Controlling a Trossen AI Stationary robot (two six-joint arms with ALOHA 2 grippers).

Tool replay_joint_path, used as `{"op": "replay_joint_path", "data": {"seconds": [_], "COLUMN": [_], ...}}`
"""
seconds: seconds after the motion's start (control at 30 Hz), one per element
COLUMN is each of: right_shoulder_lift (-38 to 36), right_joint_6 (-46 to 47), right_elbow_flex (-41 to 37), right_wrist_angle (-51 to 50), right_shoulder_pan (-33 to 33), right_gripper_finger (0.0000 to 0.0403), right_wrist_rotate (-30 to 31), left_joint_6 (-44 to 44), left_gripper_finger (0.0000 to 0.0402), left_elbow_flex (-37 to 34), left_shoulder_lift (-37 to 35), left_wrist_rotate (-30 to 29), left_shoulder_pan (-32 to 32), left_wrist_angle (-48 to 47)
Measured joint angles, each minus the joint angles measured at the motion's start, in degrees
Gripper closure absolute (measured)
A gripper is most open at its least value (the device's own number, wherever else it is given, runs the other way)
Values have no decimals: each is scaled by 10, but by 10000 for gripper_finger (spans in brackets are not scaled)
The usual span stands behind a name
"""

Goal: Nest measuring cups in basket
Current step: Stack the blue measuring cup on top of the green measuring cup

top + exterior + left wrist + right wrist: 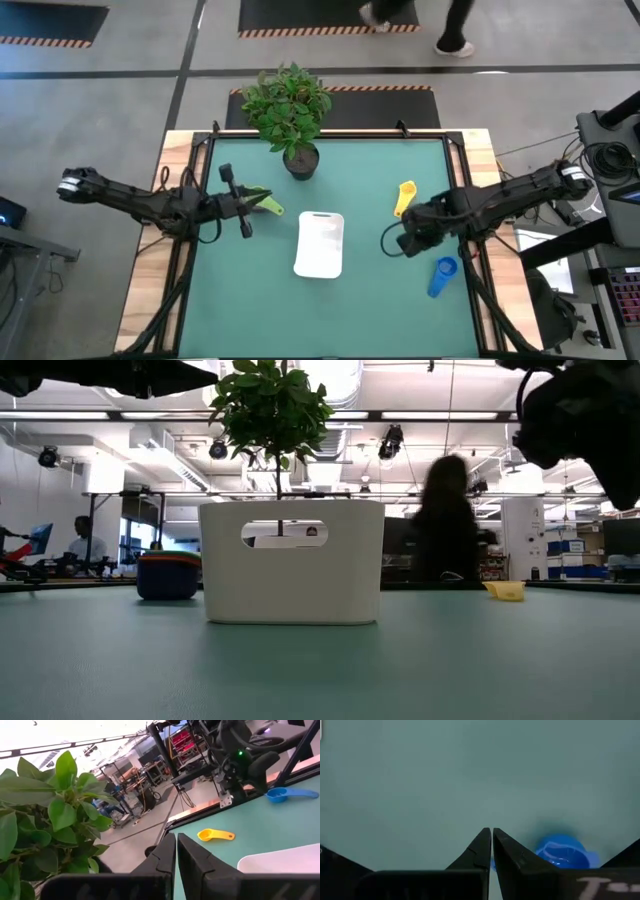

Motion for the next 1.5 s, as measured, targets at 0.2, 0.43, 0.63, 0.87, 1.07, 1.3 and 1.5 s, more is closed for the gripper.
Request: {"op": "replay_joint_path", "data": {"seconds": [0.2, 0.43, 0.63, 0.87, 1.07, 1.3, 1.5], "right_shoulder_lift": [11, 52, 105, 158, 201, 227, 228], "right_joint_6": [39, 90, 155, 151, 124, 118, 118], "right_elbow_flex": [-4, -19, -22, -22, -24, -24, -24], "right_wrist_angle": [1, -4, -10, -10, -13, -13, -12], "right_shoulder_pan": [13, 37, 101, 120, 120, 120, 120], "right_gripper_finger": [394, 377, 296, 221, 222, 265, 324], "right_wrist_rotate": [5, -54, -100, -90, -74, -74, -74], "left_joint_6": [3, 3, 3, 3, 2, 2, -1], "left_gripper_finger": [402, 402, 402, 402, 402, 402, 402], "left_elbow_flex": [0, 0, 0, 0, -1, -1, -1], "left_shoulder_lift": [0, 0, 0, 0, 0, 0, 0], "left_wrist_rotate": [0, 0, 0, 0, 0, 0, 0], "left_shoulder_pan": [0, 0, 0, 0, 0, 0, 0], "left_wrist_angle": [-4, -14, -17, -17, -17, -17, -17]}}
